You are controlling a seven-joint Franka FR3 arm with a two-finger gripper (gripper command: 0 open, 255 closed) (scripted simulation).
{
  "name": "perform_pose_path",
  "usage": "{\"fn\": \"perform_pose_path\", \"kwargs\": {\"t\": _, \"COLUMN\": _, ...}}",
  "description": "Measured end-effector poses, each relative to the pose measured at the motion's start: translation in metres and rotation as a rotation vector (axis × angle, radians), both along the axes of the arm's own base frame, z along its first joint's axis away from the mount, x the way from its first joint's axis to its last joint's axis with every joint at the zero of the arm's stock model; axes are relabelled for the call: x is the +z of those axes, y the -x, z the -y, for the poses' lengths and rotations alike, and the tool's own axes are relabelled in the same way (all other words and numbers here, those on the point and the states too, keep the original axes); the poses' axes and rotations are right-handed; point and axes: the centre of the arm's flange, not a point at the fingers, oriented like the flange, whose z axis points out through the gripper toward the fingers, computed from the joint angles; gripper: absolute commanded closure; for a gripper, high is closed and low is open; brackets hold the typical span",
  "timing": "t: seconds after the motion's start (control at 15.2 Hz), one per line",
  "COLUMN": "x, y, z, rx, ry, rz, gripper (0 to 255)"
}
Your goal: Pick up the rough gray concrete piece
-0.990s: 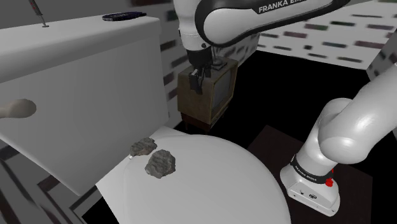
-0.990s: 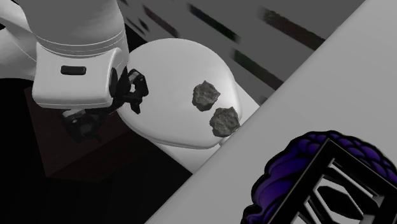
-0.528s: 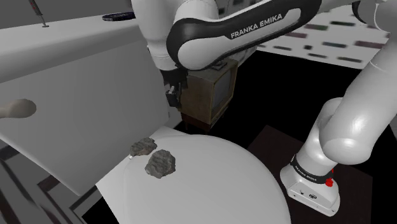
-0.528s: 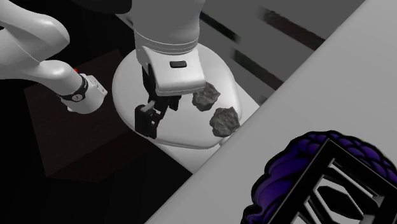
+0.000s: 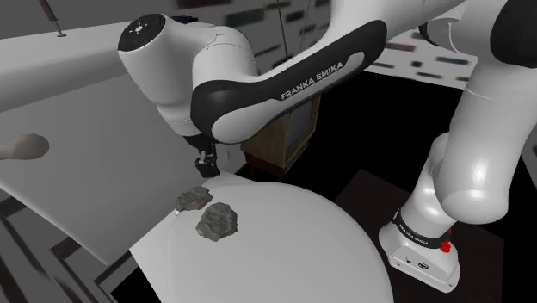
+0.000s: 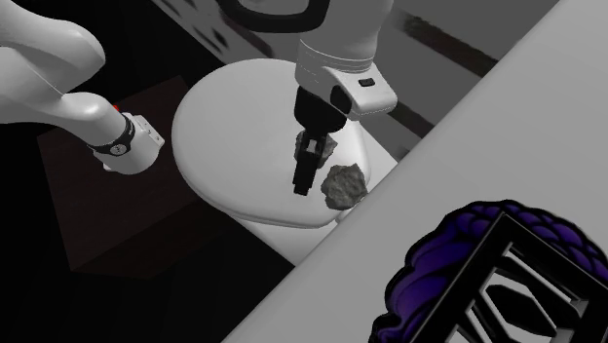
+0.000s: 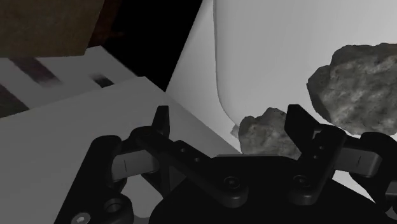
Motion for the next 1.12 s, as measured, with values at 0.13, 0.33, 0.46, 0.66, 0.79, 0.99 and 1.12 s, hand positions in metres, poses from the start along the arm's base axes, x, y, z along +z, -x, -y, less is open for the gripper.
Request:
{"fn": "perform_pose_path", "kwargs": {"t": 0.13, "x": -0.010, "y": 0.005, "z": -0.025, "rx": 0.056, "ry": 0.015, "rz": 0.002, "gripper": 0}}
{"fn": "perform_pose_path", "kwargs": {"t": 0.33, "x": -0.033, "y": 0.011, "z": -0.064, "rx": 0.138, "ry": 0.038, "rz": 0.005, "gripper": 0}}
{"fn": "perform_pose_path", "kwargs": {"t": 0.46, "x": -0.045, "y": 0.016, "z": -0.085, "rx": 0.194, "ry": 0.053, "rz": 0.007, "gripper": 0}}
{"fn": "perform_pose_path", "kwargs": {"t": 0.66, "x": -0.059, "y": 0.019, "z": -0.099, "rx": 0.226, "ry": 0.062, "rz": 0.009, "gripper": 0}}
{"fn": "perform_pose_path", "kwargs": {"t": 0.79, "x": -0.069, "y": 0.020, "z": -0.101, "rx": 0.229, "ry": 0.063, "rz": 0.010, "gripper": 0}}
{"fn": "perform_pose_path", "kwargs": {"t": 0.99, "x": -0.087, "y": 0.019, "z": -0.101, "rx": 0.230, "ry": 0.064, "rz": 0.010, "gripper": 0}}
{"fn": "perform_pose_path", "kwargs": {"t": 1.12, "x": -0.092, "y": 0.019, "z": -0.102, "rx": 0.230, "ry": 0.063, "rz": 0.010, "gripper": 255}}
